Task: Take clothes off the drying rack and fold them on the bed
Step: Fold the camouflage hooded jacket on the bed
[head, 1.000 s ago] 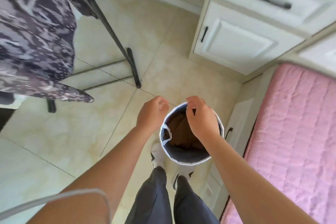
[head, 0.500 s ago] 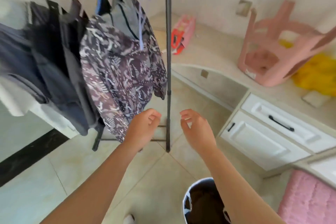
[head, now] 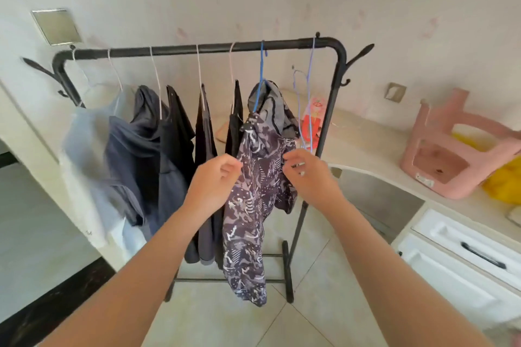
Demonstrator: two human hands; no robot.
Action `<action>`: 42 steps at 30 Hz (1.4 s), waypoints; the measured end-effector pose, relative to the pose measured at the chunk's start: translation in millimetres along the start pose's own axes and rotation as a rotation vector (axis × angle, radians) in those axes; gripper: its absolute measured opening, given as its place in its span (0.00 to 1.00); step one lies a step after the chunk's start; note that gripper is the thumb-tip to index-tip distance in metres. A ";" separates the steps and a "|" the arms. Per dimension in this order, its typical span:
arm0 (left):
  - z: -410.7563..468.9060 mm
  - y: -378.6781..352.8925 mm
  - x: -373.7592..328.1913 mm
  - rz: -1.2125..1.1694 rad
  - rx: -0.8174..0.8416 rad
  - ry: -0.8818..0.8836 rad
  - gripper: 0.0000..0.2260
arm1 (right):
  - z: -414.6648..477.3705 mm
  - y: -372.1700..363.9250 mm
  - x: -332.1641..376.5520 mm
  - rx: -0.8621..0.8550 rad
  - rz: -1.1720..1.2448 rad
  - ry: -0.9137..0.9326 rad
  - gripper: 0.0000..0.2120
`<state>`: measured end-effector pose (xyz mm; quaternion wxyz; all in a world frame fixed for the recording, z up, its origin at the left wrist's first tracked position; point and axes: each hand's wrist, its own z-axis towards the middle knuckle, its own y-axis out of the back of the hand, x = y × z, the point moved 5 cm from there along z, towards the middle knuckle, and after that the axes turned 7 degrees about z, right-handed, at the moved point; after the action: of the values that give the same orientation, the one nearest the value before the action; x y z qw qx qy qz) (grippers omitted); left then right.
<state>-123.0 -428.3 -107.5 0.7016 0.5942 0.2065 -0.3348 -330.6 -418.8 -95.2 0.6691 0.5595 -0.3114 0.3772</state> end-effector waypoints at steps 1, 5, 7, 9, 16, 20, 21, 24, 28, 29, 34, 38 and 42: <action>7.5 8.4 5.0 -0.004 -0.004 0.001 0.08 | 8.1 -3.2 10.7 -0.005 -0.007 0.002 0.13; 34.7 23.1 13.9 -0.049 0.007 0.037 0.07 | 42.0 -6.3 34.3 -0.017 -0.042 -0.006 0.13; 50.7 27.4 13.7 -0.070 0.006 0.043 0.08 | 61.2 -8.4 44.7 -0.029 -0.077 0.008 0.13; 67.9 28.5 9.9 -0.076 0.007 0.045 0.08 | 82.4 -9.8 51.3 -0.039 -0.085 0.008 0.13; 132.1 19.7 -5.3 0.009 0.027 -0.029 0.11 | 154.0 -19.0 57.7 -0.093 -0.091 -0.019 0.15; 165.4 8.4 -5.2 0.078 0.028 -0.029 0.15 | 186.1 -31.6 52.1 -0.099 -0.024 -0.042 0.18; 171.9 5.5 -5.9 0.098 0.033 -0.037 0.16 | 191.1 -35.0 48.5 -0.100 -0.002 -0.060 0.20; 192.7 -6.6 -5.0 0.123 0.047 -0.048 0.18 | 211.0 -43.7 37.7 -0.094 -0.050 -0.058 0.23; 210.7 -18.6 -5.5 0.178 0.062 -0.094 0.19 | 227.6 -41.3 29.2 -0.138 -0.152 -0.056 0.20; 216.9 -20.2 -5.4 0.196 0.072 -0.110 0.20 | 232.2 -39.1 25.5 -0.161 -0.180 -0.070 0.20; 247.3 -26.4 5.5 0.192 0.122 -0.098 0.21 | 247.8 -30.4 17.1 -0.216 0.085 -0.196 0.13; 272.3 -33.7 17.3 0.138 0.182 -0.076 0.19 | 262.4 -29.8 29.1 -0.358 0.135 -0.231 0.16; 288.6 -35.8 20.3 0.106 0.206 -0.096 0.27 | 266.2 -30.0 32.8 -0.468 0.165 -0.329 0.25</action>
<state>-165.8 -715.8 -86.1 0.6627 0.6565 0.1052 -0.3447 -286.5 -678.2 -35.2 0.6876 0.4165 -0.5385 0.2526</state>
